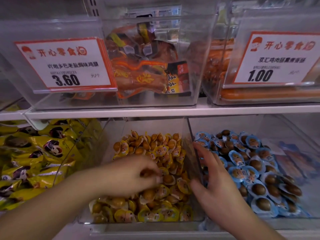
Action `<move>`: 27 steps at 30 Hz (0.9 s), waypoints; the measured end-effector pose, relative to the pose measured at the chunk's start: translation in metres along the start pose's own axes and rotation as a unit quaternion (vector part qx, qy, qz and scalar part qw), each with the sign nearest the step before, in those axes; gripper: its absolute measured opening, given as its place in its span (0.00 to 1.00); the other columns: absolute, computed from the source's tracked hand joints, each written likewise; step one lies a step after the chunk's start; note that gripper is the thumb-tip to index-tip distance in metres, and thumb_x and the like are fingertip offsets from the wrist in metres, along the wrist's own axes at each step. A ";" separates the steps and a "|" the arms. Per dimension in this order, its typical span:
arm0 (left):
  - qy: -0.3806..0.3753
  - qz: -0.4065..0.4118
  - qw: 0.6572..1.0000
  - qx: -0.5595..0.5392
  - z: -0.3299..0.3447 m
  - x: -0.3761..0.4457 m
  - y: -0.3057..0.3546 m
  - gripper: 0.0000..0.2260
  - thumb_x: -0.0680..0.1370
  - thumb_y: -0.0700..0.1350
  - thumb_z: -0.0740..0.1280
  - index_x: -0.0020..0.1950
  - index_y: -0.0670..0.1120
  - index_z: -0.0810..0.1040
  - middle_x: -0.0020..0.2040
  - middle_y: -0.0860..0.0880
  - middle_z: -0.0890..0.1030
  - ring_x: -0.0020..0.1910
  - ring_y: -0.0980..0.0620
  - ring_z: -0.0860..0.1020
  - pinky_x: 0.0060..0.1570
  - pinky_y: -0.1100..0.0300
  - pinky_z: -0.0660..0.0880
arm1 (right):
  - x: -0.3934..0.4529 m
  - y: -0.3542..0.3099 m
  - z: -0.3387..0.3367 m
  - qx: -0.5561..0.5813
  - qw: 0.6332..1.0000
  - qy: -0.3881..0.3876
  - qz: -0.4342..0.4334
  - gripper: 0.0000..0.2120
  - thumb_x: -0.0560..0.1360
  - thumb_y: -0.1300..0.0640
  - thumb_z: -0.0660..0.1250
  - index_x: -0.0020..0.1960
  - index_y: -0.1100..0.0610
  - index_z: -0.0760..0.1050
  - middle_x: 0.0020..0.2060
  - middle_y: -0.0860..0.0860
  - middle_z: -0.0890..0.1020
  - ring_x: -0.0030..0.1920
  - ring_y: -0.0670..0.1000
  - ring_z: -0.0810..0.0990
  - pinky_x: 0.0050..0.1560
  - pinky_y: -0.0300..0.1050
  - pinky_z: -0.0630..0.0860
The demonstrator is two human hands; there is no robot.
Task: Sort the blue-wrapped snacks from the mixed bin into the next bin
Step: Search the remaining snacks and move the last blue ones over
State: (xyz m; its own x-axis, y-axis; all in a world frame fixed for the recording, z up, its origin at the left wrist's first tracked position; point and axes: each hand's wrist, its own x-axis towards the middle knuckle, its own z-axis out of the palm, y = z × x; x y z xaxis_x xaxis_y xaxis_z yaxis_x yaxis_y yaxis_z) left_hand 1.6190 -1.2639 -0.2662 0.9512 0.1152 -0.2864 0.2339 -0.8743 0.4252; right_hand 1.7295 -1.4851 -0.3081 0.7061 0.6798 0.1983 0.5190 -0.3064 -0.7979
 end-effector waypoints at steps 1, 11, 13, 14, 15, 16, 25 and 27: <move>0.069 -0.005 0.998 0.000 -0.006 0.012 -0.008 0.17 0.76 0.65 0.61 0.61 0.61 0.77 0.57 0.60 0.77 0.58 0.60 0.76 0.60 0.56 0.73 | 0.000 0.000 0.000 0.000 1.000 0.002 -0.002 0.38 0.71 0.53 0.66 0.75 0.33 0.56 0.64 0.35 0.67 0.57 0.21 0.65 0.49 0.18 0.66; 0.058 -0.105 0.986 0.118 0.064 0.084 -0.014 0.41 0.69 0.75 0.58 0.76 0.69 0.42 0.80 0.53 0.33 0.78 0.40 0.32 0.73 0.34 0.38 | -0.001 0.000 0.001 -0.005 1.000 0.000 0.003 0.37 0.73 0.54 0.67 0.75 0.32 0.55 0.65 0.35 0.66 0.54 0.26 0.71 0.46 0.30 0.73; 0.020 -0.074 0.990 0.115 0.061 0.068 -0.007 0.35 0.70 0.72 0.59 0.74 0.71 0.48 0.81 0.53 0.44 0.79 0.39 0.43 0.73 0.34 0.46 | -0.001 0.001 0.000 -0.001 1.000 -0.002 0.007 0.37 0.74 0.55 0.68 0.74 0.32 0.56 0.64 0.35 0.67 0.54 0.29 0.73 0.45 0.32 0.75; 0.004 -0.057 0.991 0.119 0.059 0.058 -0.003 0.32 0.70 0.70 0.59 0.72 0.71 0.51 0.80 0.54 0.51 0.78 0.40 0.51 0.72 0.36 0.53 | -0.001 0.001 0.000 0.003 1.000 -0.006 0.007 0.37 0.74 0.55 0.68 0.74 0.31 0.55 0.64 0.34 0.67 0.56 0.29 0.73 0.46 0.31 0.75; -0.008 -0.041 0.992 0.122 0.058 0.047 0.002 0.30 0.70 0.69 0.59 0.71 0.70 0.55 0.76 0.54 0.57 0.75 0.41 0.59 0.71 0.39 0.59 | -0.001 0.001 -0.001 0.005 1.000 -0.008 0.005 0.38 0.73 0.55 0.68 0.73 0.29 0.55 0.63 0.32 0.66 0.58 0.29 0.71 0.47 0.29 0.74; -0.019 -0.027 0.992 0.118 0.055 0.036 0.006 0.28 0.71 0.68 0.59 0.70 0.69 0.57 0.73 0.55 0.61 0.71 0.42 0.65 0.69 0.42 0.64 | -0.001 0.001 -0.001 0.006 1.000 -0.008 0.001 0.38 0.73 0.55 0.68 0.72 0.27 0.55 0.63 0.30 0.66 0.61 0.29 0.70 0.49 0.27 0.74; -0.080 -0.001 0.992 0.095 0.041 0.000 0.026 0.24 0.75 0.72 0.50 0.67 0.66 0.67 0.65 0.59 0.69 0.68 0.48 0.70 0.67 0.45 0.67 | -0.001 0.000 -0.002 -0.006 1.000 0.000 0.008 0.39 0.72 0.57 0.69 0.75 0.33 0.56 0.65 0.36 0.67 0.57 0.25 0.69 0.49 0.19 0.67; -0.076 -0.015 0.992 0.098 0.042 0.006 0.024 0.26 0.74 0.72 0.51 0.67 0.63 0.67 0.63 0.58 0.70 0.66 0.48 0.72 0.65 0.46 0.68 | -0.001 -0.002 -0.002 -0.007 1.000 0.001 0.004 0.39 0.72 0.57 0.69 0.74 0.33 0.56 0.64 0.37 0.67 0.56 0.25 0.69 0.49 0.21 0.69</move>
State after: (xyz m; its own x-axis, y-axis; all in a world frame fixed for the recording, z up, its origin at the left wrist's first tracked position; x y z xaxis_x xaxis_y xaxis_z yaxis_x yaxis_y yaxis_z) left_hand 1.6217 -1.3043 -0.2941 0.8990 0.0834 -0.4299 0.2047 -0.9478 0.2443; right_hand 1.7286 -1.4864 -0.3060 0.7111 0.6763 0.1922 0.5194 -0.3210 -0.7920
